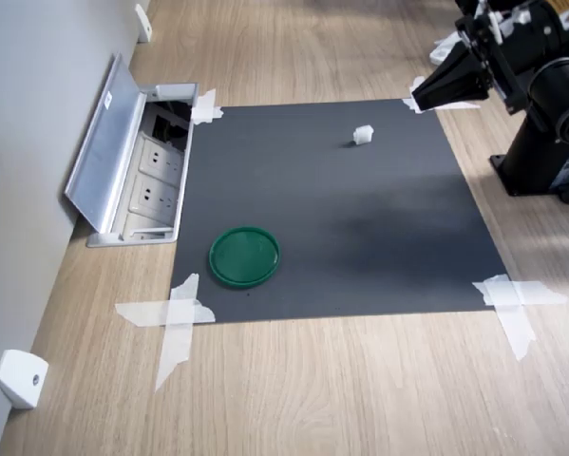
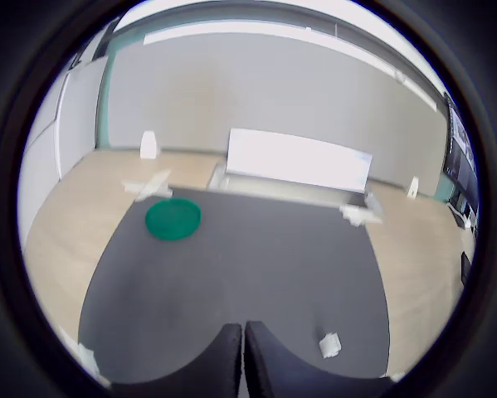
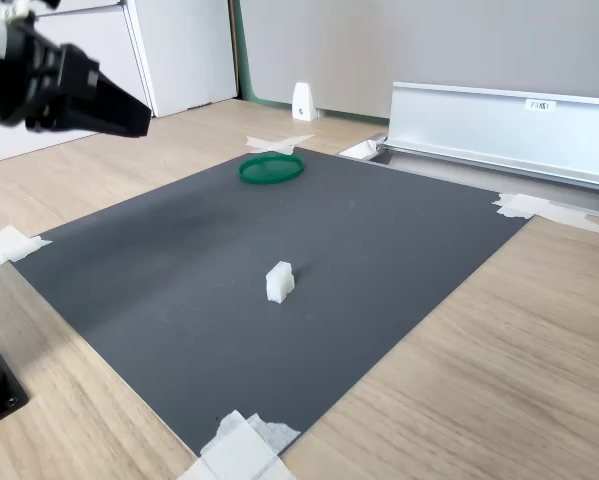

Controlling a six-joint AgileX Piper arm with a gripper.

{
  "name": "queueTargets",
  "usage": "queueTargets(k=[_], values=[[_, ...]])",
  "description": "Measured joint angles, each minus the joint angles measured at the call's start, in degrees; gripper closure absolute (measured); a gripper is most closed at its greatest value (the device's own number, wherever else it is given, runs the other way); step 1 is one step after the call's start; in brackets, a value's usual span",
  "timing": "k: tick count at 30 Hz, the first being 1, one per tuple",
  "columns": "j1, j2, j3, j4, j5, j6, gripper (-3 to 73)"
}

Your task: Grasp a white terminal and put it on the green lid.

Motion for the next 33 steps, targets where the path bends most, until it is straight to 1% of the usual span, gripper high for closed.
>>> queueTargets(k=[4,7,9,11,13,17,20,23,26,28,31,33], values=[[0.0,8.7,-6.2,-0.5,8.5,0.0,70.4],[0.0,14.7,-10.1,-2.4,14.3,0.0,70.4],[0.0,18.7,-12.2,-4.5,17.4,0.0,70.4],[0.0,22.3,-13.7,-6.3,19.4,-0.1,70.4],[0.0,25.3,-14.9,-7.4,20.6,-1.0,70.4],[0.0,30.8,-16.8,-7.7,22.3,-4.0,69.9],[0.0,33.6,-18.4,-7.7,23.9,-5.9,66.6],[0.0,35.3,-20.3,-7.7,25.1,-7.7,58.4],[-1.0,36.3,-21.8,-7.1,25.6,-10.1,45.1],[-3.5,36.4,-22.5,-6.3,25.9,-11.8,35.3],[-8.0,36.4,-23.0,-5.1,26.4,-15.4,18.7],[-11.1,36.7,-23.1,-4.9,26.8,-18.2,10.6]])
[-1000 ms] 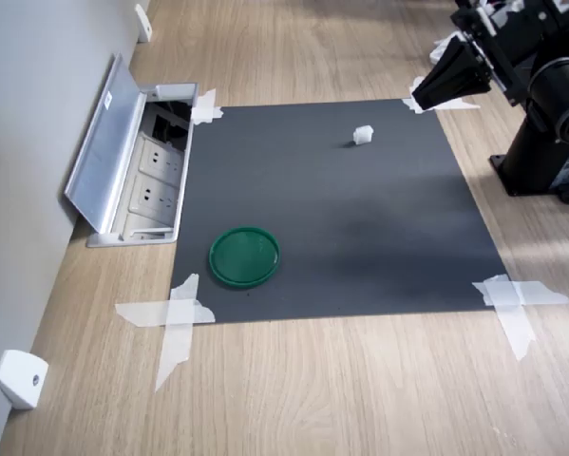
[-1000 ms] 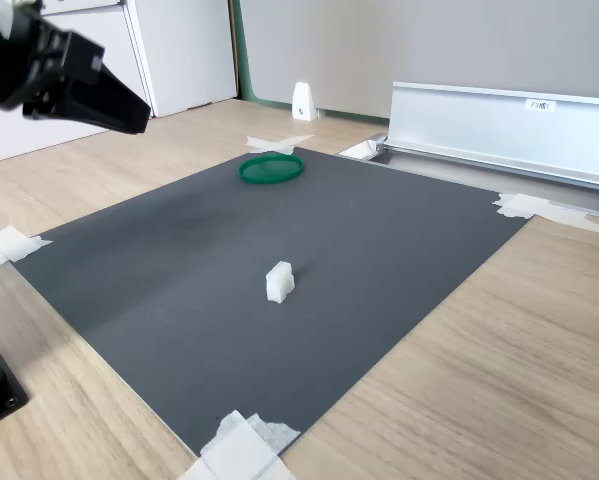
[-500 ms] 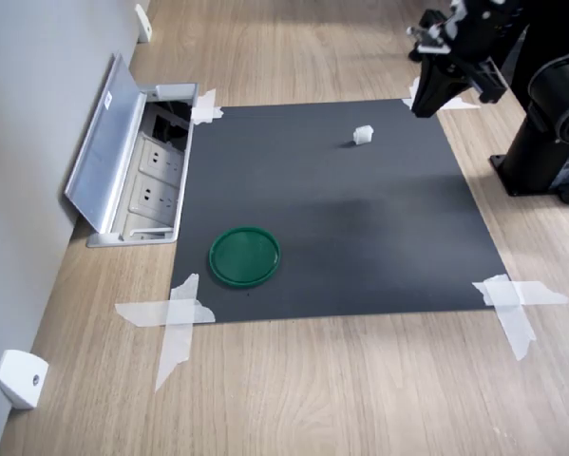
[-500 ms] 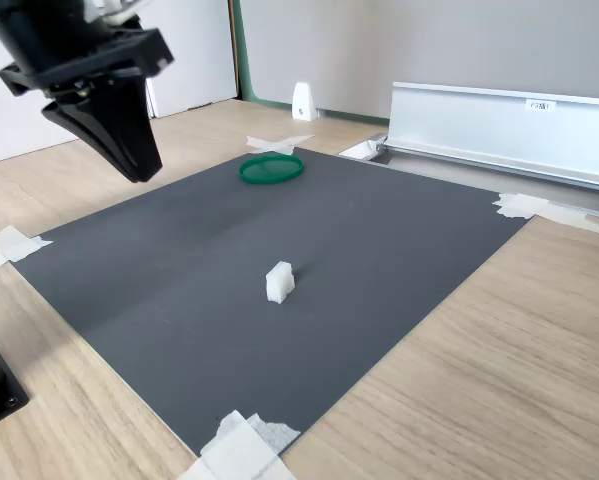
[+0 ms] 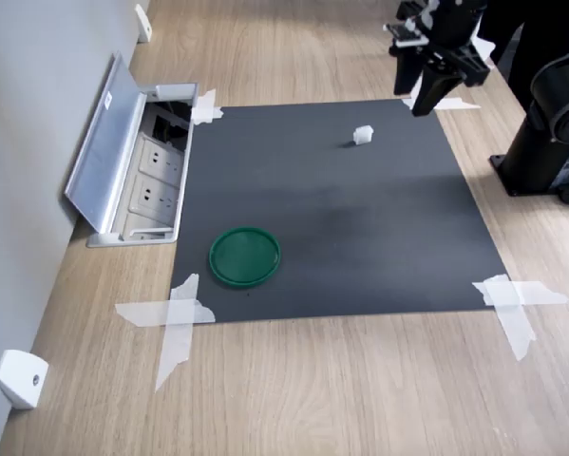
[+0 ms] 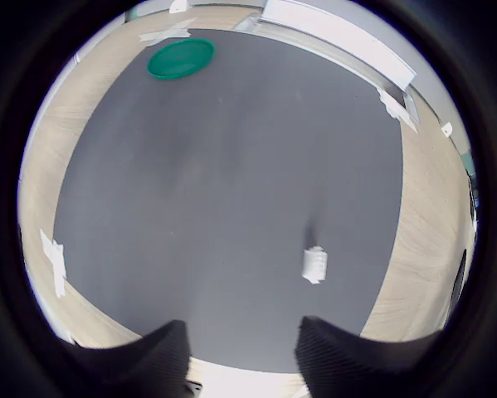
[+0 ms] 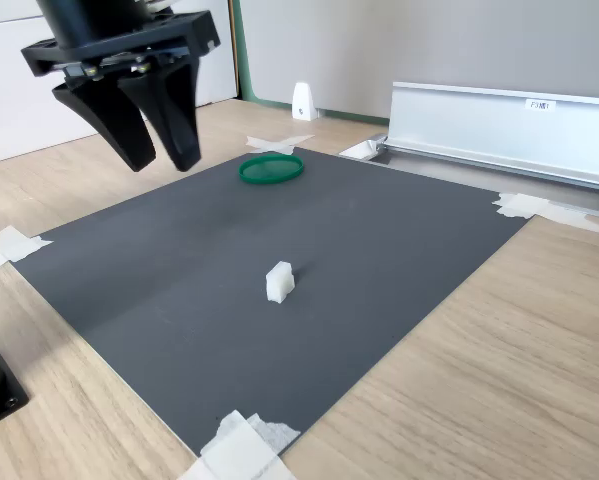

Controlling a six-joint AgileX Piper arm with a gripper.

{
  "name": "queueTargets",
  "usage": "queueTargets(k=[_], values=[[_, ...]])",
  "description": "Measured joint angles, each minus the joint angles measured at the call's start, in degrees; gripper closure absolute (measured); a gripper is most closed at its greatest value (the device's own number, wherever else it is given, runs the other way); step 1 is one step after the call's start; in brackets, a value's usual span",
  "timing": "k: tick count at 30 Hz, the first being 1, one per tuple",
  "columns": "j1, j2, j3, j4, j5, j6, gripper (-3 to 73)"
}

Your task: Grasp a white terminal and put it on the green lid.

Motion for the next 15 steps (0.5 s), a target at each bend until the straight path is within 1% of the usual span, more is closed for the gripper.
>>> queueTargets(k=[2,5,9,13,15], values=[[-3.2,0.8,-0.1,0.0,0.6,-3.2,4.4],[-7.6,2.4,-0.1,0.6,0.8,-7.7,1.0],[-11.3,5.1,-0.1,2.2,0.2,-12.5,1.0],[-11.8,7.8,-0.1,5.7,-0.7,-18.1,3.2],[-11.8,8.9,-0.1,6.9,-1.7,-20.1,4.7]])
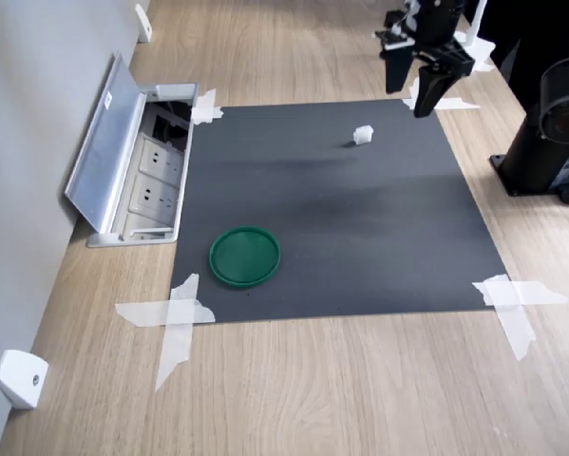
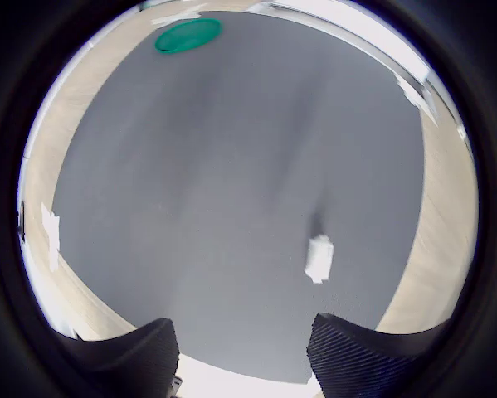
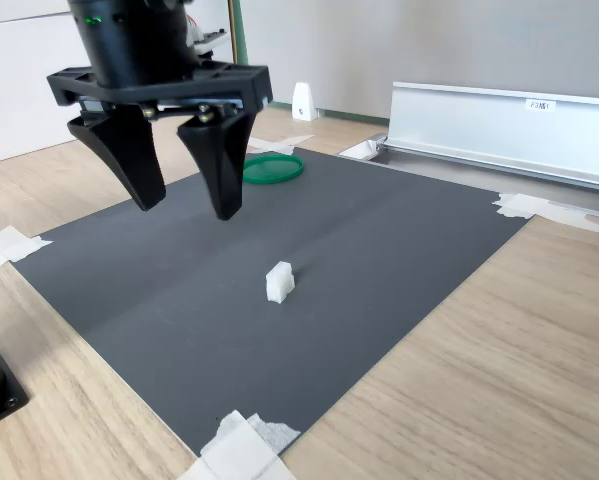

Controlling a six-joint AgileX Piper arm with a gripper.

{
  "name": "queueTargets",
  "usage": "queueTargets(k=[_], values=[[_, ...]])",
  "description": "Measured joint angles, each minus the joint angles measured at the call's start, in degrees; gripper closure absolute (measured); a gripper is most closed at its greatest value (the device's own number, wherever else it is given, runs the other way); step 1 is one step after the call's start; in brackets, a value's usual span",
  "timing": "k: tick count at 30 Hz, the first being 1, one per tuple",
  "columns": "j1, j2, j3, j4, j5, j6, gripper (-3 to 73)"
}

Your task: Grasp a white terminal and put it on the green lid.

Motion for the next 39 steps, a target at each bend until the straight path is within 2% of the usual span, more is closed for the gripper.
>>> queueTargets(k=[7,21,32,37,39], values=[[0.0,5.1,-0.1,-0.5,-5.3,-0.7,6.6],[0.0,13.2,-0.2,-1.7,-10.5,0.1,6.9],[-0.1,14.2,-0.3,-2.0,-10.6,0.9,7.4],[-1.6,14.2,-0.9,-4.4,-10.0,3.8,7.5],[-2.3,14.2,-1.7,-4.4,-9.9,4.3,7.5]])
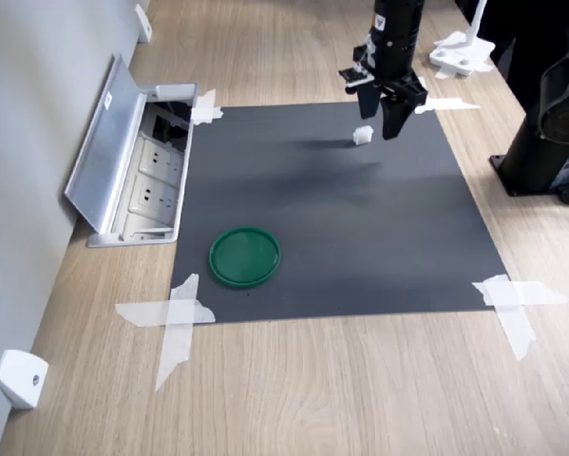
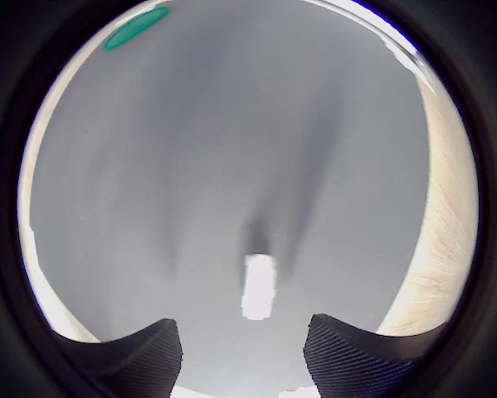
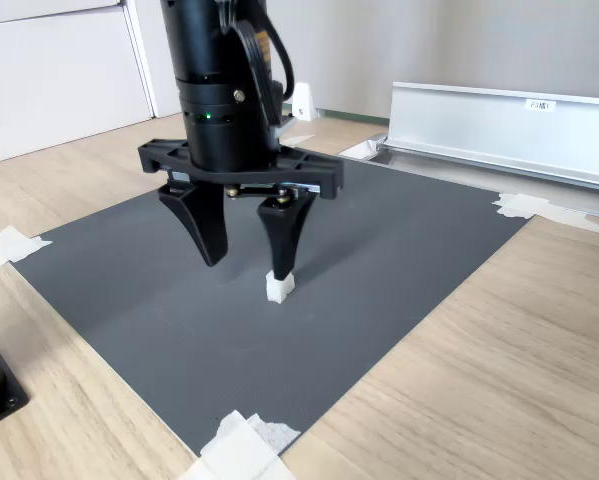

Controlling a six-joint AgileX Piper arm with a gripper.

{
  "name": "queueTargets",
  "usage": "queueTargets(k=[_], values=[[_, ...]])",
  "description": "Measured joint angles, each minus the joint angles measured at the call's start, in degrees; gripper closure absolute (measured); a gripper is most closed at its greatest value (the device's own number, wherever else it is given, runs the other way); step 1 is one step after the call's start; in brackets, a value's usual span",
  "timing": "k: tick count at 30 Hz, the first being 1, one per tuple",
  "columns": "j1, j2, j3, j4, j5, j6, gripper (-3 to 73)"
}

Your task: Grasp a white terminal and put it on the green lid.

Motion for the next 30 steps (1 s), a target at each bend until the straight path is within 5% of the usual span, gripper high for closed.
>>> queueTargets(k=[26,30], values=[[-0.1,8.4,-1.5,0.6,-4.5,-0.1,8.0],[-0.1,8.5,-1.6,0.6,-4.5,-0.7,12.7]])
